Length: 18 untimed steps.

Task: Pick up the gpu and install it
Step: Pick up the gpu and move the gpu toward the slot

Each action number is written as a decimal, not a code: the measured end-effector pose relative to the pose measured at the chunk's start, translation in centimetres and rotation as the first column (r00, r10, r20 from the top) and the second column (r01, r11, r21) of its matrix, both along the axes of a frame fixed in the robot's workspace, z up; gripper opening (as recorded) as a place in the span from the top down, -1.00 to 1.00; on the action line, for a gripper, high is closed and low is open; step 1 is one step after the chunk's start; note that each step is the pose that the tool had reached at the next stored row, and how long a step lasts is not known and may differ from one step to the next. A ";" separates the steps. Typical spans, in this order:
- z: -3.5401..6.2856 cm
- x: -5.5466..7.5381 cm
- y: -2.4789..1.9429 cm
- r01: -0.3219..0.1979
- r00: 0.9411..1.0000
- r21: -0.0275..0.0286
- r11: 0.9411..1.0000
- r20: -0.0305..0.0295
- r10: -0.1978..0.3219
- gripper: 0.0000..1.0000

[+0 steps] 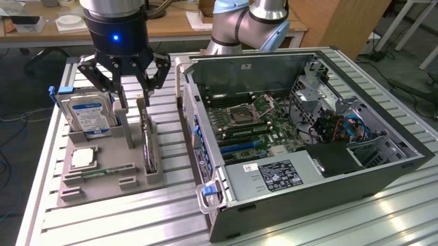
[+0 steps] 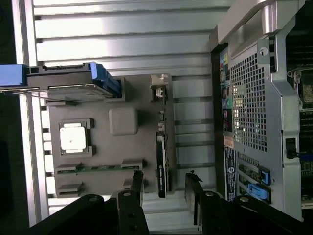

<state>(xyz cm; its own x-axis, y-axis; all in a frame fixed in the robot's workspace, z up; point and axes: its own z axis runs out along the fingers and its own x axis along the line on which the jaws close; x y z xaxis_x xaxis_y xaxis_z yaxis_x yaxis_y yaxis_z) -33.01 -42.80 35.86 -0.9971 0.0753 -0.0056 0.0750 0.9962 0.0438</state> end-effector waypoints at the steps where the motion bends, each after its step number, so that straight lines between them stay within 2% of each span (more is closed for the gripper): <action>1: -0.07 0.0 -0.05 0.000 1.000 0.000 1.000 0.000 0.000 0.05; 14: -0.95 0.0 -0.74 0.000 1.000 0.000 1.000 -0.007 0.000 0.05; 18: -1.22 0.0 -0.80 0.000 1.000 0.000 1.000 -0.008 0.000 0.05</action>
<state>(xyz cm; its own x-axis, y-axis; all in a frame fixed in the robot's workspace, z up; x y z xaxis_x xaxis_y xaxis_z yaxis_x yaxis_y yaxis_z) -33.01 -43.60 34.64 -0.9971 0.0755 0.0025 0.0755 0.9962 0.0433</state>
